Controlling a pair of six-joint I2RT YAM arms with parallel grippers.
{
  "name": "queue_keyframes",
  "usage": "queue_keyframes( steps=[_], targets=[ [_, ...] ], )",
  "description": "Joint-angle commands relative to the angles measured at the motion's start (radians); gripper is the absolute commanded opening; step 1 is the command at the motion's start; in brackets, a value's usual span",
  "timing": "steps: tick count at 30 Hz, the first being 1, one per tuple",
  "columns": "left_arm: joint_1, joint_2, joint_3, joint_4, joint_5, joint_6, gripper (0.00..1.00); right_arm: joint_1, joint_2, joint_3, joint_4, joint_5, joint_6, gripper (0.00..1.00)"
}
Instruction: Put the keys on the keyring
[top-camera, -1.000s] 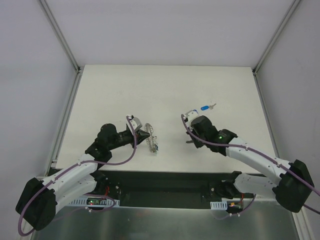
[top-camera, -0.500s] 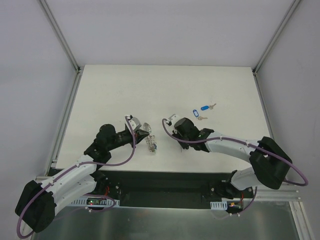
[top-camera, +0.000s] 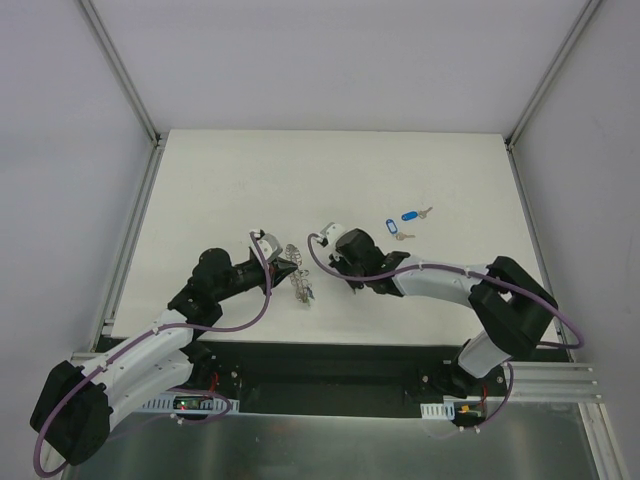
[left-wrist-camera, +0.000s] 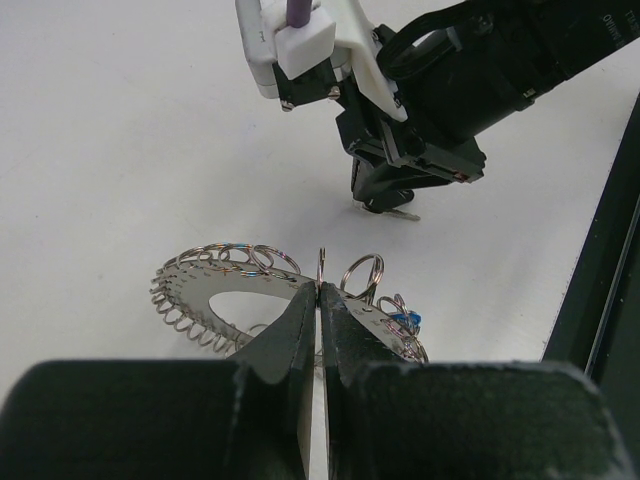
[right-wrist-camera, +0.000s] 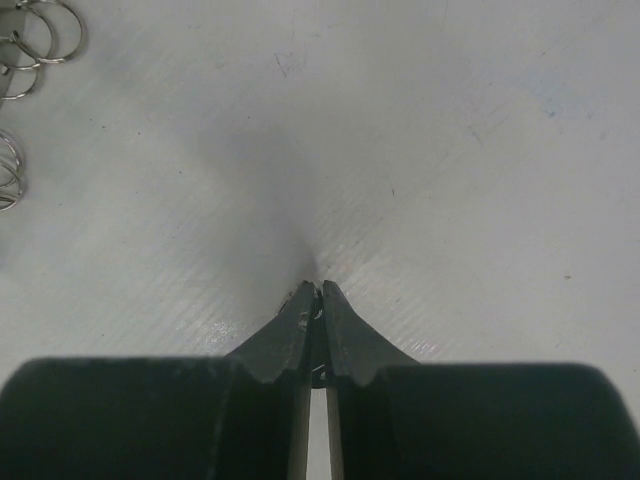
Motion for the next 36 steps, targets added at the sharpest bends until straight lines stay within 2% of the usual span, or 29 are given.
queue_keyframes(
  steps=[1, 2, 6, 9, 14, 19, 24, 29, 36],
  targets=[
    [-0.01, -0.012, 0.017, 0.031, -0.012, 0.009, 0.0, 0.001, -0.01, 0.052, -0.024, -0.016, -0.007, 0.13],
    [-0.01, -0.015, 0.017, 0.031, -0.01, 0.011, 0.0, 0.001, -0.016, 0.058, -0.033, -0.019, -0.001, 0.16],
    [-0.01, -0.024, 0.012, 0.031, -0.013, 0.009, 0.0, -0.004, -0.065, 0.078, -0.09, -0.027, 0.036, 0.41],
    [-0.01, -0.029, 0.011, 0.031, -0.017, 0.007, 0.0, -0.01, -0.09, 0.133, -0.173, -0.022, 0.059, 0.48],
    [-0.01, -0.041, 0.008, 0.03, -0.023, 0.007, 0.0, -0.062, -0.106, 0.216, -0.311, -0.082, 0.094, 0.49],
    [-0.01, -0.053, 0.003, 0.03, -0.044, 0.004, 0.0, -0.062, -0.079, 0.299, -0.455, -0.059, 0.11, 0.48],
    [-0.01, -0.063, -0.002, 0.03, -0.067, 0.001, 0.0, -0.029, 0.039, 0.454, -0.653, -0.002, 0.163, 0.46],
    [-0.01, -0.07, -0.008, 0.037, -0.066, 0.003, 0.0, -0.008, 0.169, 0.583, -0.736, 0.016, 0.179, 0.43],
    [-0.01, -0.083, -0.015, 0.042, -0.061, 0.0, 0.0, 0.01, 0.301, 0.682, -0.828, 0.016, 0.193, 0.4]
  ],
)
